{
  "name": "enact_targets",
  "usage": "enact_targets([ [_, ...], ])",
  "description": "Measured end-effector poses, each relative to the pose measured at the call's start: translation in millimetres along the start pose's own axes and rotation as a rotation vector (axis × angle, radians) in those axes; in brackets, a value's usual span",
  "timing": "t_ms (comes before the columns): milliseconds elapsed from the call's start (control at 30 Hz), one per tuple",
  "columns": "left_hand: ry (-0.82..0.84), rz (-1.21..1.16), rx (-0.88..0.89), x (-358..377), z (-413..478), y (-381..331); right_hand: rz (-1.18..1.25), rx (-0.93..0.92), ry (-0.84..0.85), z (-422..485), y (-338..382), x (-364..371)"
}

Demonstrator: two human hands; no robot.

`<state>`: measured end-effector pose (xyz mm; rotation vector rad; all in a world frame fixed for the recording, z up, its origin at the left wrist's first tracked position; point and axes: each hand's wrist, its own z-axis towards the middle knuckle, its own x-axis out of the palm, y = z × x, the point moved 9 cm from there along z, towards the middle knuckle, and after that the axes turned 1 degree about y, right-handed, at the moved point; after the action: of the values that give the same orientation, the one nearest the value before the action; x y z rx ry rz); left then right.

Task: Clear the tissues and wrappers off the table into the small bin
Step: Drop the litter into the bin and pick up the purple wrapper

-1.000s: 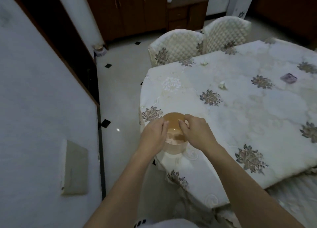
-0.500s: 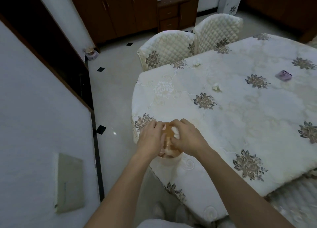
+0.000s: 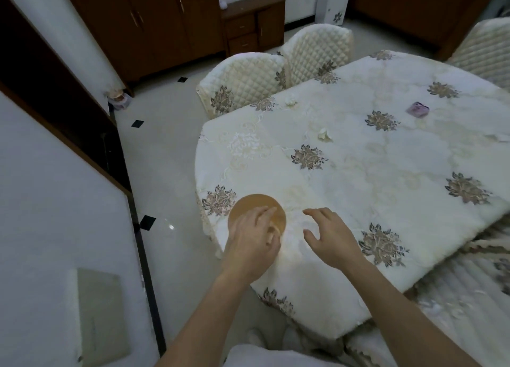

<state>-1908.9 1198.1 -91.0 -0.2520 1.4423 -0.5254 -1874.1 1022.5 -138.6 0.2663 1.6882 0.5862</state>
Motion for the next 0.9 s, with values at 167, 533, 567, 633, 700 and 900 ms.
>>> enact_targets([
  [167,0.067,0.020,0.198,32.2,-3.5,-61.4,-0.057,0.119,0.015,-40.3,-42.3,4.0],
  [533,0.469,0.154,0.327,167.9,-25.1,-91.7,-0.186,0.411,-0.053,-137.4,-121.8,-6.1],
  [567,0.509,0.172,0.325,180.1,-29.8,-91.1,-0.205,0.431,-0.030,-143.6,-126.8,-3.8],
  [633,0.565,0.188,0.313,196.1,-40.6,-90.8,-0.224,0.463,0.006,-154.3,-134.2,-1.9],
  [700,0.593,0.185,0.299,204.2,-49.5,-93.3,-0.238,0.474,0.023,-161.7,-141.2,-2.7],
  [900,0.599,0.196,0.239,215.5,-47.4,-109.5,-0.249,0.434,-0.076,-166.8,-157.3,-30.8],
])
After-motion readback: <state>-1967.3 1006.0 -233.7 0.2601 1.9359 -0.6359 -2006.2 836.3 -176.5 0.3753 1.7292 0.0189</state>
